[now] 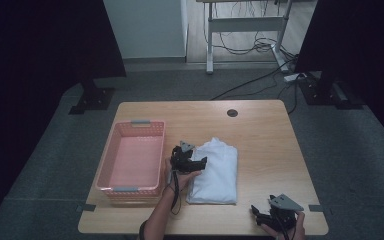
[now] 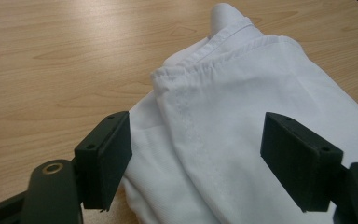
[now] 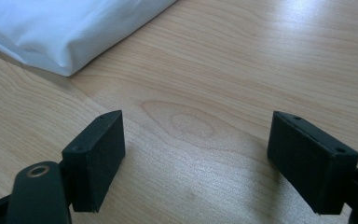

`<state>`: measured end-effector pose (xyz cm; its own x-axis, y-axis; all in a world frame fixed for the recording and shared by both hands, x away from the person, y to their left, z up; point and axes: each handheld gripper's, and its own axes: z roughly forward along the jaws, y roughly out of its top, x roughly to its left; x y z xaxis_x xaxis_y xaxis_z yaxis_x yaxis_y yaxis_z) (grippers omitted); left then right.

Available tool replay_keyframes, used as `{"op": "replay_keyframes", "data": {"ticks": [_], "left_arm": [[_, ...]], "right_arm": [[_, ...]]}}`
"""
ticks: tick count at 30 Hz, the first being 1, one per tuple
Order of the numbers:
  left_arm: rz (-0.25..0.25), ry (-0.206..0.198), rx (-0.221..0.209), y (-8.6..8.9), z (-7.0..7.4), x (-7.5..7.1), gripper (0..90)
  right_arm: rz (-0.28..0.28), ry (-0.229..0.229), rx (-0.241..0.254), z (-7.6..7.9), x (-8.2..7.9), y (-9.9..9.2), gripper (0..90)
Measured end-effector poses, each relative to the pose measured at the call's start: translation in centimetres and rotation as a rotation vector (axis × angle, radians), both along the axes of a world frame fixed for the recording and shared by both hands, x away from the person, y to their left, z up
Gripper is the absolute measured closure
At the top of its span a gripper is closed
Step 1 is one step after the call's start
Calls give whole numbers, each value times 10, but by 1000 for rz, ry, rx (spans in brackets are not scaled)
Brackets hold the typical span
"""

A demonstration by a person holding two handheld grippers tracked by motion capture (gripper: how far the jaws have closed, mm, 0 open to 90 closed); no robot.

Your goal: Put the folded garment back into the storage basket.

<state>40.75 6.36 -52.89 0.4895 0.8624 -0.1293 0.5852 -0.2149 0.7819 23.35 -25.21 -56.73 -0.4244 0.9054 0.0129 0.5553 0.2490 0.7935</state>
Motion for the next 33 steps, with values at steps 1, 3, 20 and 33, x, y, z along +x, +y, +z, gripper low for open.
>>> {"op": "replay_keyframes", "data": {"ticks": [1, 3, 20, 33], "left_arm": [[1, 3, -1, 0, 0, 1, 238], [3, 7, 2, -1, -2, 2, 236], [59, 59, 54, 1, -17, 13, 144], [58, 68, 50, 1, -22, 14, 138]], "right_arm": [[1, 0, 0, 0, 0, 0, 190], [2, 0, 0, 0, 0, 0, 190], [17, -3, 1, 0, 0, 1, 190], [17, -3, 0, 0, 0, 1, 190]]}}
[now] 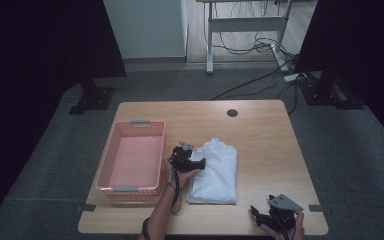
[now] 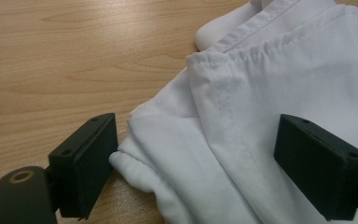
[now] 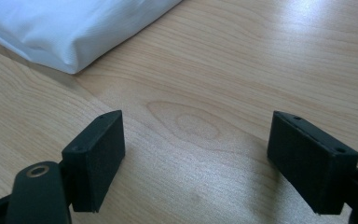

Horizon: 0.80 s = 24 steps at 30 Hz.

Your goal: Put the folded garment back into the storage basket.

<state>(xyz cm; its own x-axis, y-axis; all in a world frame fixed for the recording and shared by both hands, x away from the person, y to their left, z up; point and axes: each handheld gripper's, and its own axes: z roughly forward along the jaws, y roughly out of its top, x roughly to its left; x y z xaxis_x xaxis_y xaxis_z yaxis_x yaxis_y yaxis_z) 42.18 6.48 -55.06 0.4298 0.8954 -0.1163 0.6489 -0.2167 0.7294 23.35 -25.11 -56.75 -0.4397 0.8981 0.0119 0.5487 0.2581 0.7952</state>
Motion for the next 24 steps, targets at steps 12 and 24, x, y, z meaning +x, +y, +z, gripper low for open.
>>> {"op": "replay_keyframes", "data": {"ticks": [12, 24], "left_arm": [[-16, -19, 44, -4, 2, -1, 294], [-24, -24, -38, 0, 0, -4, 605]], "right_arm": [[0, 1, 0, 0, 0, 0, 190], [-1, 0, 0, 0, 0, 0, 190]]}}
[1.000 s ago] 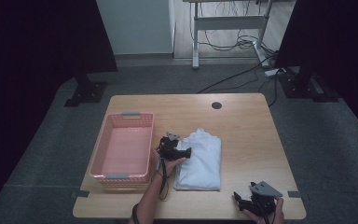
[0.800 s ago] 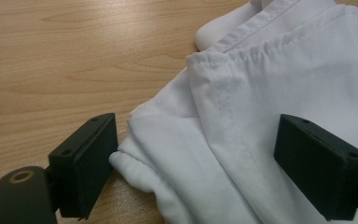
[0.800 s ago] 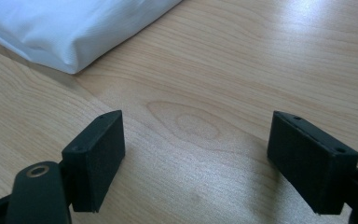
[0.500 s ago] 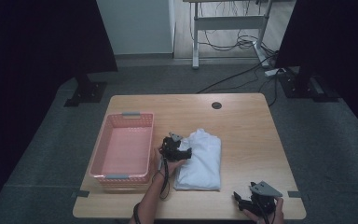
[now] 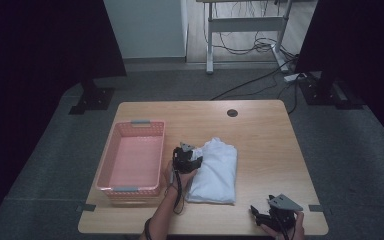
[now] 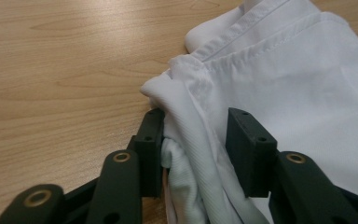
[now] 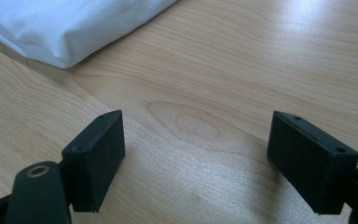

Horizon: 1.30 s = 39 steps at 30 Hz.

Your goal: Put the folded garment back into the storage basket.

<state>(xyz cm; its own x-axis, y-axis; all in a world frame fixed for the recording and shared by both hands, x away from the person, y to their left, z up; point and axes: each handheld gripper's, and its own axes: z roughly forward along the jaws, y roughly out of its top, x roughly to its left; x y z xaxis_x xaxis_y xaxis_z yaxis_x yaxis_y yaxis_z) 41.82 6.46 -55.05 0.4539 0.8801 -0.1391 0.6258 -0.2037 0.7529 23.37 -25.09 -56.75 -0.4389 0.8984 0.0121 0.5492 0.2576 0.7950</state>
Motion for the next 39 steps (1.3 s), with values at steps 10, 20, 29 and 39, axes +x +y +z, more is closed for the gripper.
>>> {"op": "replay_keyframes", "data": {"ticks": [10, 20, 29, 39], "left_arm": [[-1, -27, -7, 0, 3, -3, 742], [5, -64, -22, 3, 18, -16, 746], [-9, -75, -29, 6, 27, -22, 746], [-22, -88, -27, 4, 34, -26, 747]], "right_arm": [[1, 0, 0, 0, 0, 0, 190], [4, 2, 1, 0, 0, -1, 191], [8, 3, 0, 0, 0, -2, 196], [-11, 18, 4, 4, 0, -4, 266]]}}
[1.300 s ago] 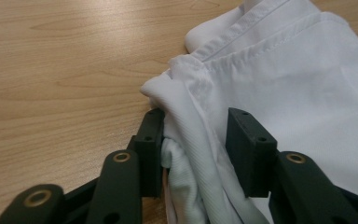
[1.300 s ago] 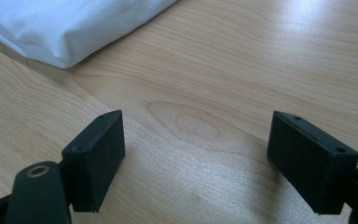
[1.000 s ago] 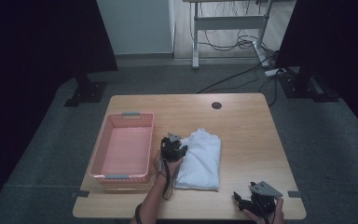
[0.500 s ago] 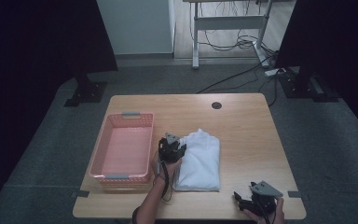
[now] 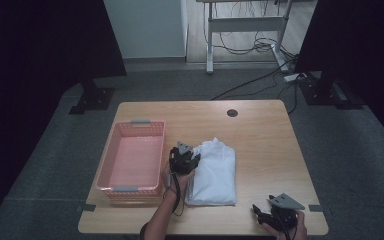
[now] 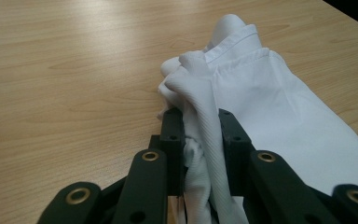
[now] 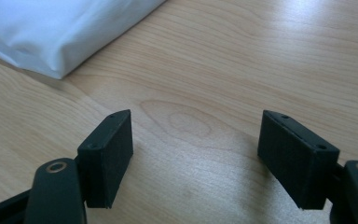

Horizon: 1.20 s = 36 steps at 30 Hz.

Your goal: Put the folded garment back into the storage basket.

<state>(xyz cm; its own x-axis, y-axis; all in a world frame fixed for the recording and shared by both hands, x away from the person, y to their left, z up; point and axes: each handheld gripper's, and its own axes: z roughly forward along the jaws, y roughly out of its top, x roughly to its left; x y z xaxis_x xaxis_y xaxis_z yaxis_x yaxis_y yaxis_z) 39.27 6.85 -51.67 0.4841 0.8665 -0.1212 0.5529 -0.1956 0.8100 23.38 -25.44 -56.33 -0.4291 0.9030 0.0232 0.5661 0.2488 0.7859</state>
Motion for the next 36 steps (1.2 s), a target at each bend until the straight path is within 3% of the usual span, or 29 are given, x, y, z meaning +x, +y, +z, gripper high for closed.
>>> {"op": "replay_keyframes", "data": {"ticks": [18, 27, 36], "left_arm": [[-15, -4, -6, 0, 4, -5, 746], [-12, 2, -8, 0, 3, -5, 746], [-11, 2, -10, -1, 4, -6, 746]], "right_arm": [[81, -24, 42, 12, -2, 14, 284], [137, -9, 83, 16, 1, 29, 273], [166, -8, 58, 16, 9, 40, 269]]}}
